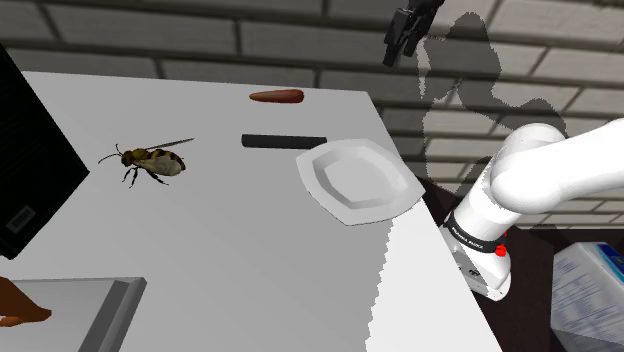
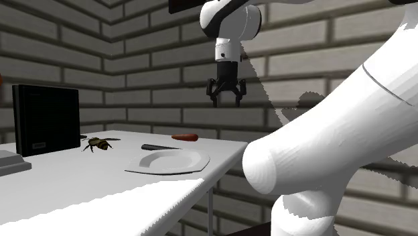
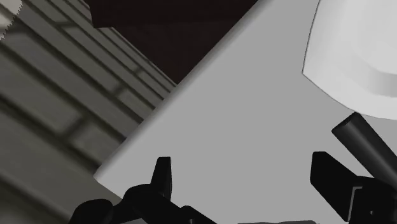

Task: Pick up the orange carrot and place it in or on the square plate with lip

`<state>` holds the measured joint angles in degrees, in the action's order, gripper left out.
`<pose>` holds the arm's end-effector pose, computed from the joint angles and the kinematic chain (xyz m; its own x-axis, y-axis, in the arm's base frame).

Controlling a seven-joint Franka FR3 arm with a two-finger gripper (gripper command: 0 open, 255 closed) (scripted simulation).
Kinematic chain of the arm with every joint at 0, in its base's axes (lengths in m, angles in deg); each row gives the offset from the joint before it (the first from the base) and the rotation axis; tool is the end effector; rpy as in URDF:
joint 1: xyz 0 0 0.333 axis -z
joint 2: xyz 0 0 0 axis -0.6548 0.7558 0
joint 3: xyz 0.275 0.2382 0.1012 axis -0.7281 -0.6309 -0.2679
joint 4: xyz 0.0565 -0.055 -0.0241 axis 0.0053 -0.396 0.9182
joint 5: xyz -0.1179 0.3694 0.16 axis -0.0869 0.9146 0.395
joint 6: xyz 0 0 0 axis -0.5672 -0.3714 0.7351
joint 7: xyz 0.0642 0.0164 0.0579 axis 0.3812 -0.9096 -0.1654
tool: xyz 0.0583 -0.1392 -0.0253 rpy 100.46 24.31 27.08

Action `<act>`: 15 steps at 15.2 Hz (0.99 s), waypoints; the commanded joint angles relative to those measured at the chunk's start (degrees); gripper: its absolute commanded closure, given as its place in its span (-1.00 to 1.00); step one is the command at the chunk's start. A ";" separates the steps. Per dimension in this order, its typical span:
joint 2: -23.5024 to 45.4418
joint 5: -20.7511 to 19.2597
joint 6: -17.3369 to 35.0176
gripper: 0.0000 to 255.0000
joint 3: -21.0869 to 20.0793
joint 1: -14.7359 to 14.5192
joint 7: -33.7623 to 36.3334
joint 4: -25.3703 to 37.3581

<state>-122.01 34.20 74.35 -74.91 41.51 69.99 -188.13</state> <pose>0.2925 0.0122 0.5979 0.9916 -0.0367 0.1239 -0.0419 -0.9984 0.0392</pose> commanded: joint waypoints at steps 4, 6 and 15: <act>7.29 -0.71 3.50 -1.00 1.22 -1.43 -4.88 2.82; 12.18 -1.01 5.47 -1.00 1.86 -2.38 -8.09 5.08; 33.71 -1.18 10.65 -1.00 2.89 -6.23 -21.87 18.38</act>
<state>-90.71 32.98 84.43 -71.90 35.75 49.63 -171.26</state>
